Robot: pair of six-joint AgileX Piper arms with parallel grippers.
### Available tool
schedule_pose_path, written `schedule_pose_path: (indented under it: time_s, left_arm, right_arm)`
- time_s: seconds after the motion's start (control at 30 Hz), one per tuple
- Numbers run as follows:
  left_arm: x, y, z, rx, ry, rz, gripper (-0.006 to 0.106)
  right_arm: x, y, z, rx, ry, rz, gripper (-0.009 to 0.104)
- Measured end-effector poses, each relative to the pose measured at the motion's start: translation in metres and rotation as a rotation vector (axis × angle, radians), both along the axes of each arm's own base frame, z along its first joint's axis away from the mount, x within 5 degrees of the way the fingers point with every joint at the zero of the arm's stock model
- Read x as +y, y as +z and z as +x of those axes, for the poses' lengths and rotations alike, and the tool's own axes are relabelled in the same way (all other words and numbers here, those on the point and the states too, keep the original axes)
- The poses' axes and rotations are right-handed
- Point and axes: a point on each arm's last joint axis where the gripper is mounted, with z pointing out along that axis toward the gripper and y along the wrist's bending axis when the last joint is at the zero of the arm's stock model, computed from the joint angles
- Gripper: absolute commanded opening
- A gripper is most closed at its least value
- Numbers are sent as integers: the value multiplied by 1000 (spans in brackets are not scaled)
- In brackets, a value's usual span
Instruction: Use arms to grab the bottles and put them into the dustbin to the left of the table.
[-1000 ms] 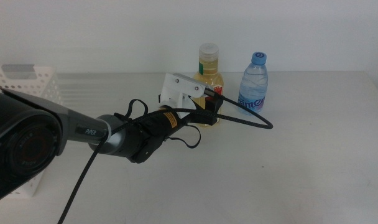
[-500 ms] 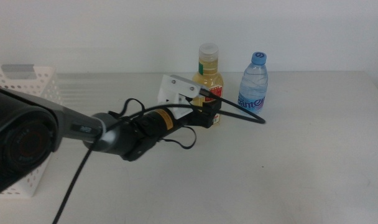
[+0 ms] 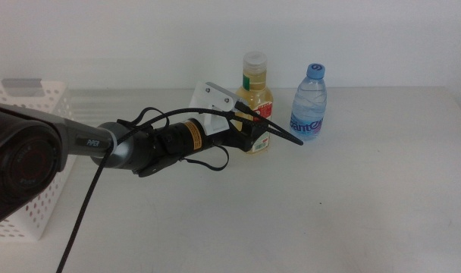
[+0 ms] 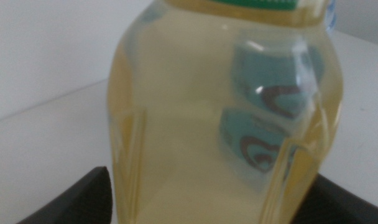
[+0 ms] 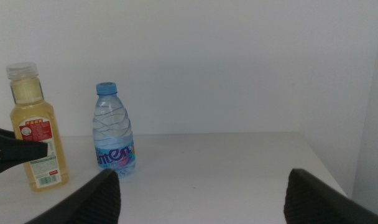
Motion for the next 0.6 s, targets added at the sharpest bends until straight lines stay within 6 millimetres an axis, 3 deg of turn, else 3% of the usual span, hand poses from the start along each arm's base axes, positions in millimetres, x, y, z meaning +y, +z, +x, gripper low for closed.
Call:
schedule_pose_path:
  time_s: [0.37,0.47,0.6]
  left_arm:
    - [-9,-7,13,-45,-29,-39,88]
    - [-12,-7,16,-53,-34,-42,76]
    - [-13,-6,16,-58,-39,-34,41]
  right_arm:
    - [0,0,0,0,0,0,87]
    - [0,0,0,0,0,0,87]
    - [0,0,0,0,0,0,87]
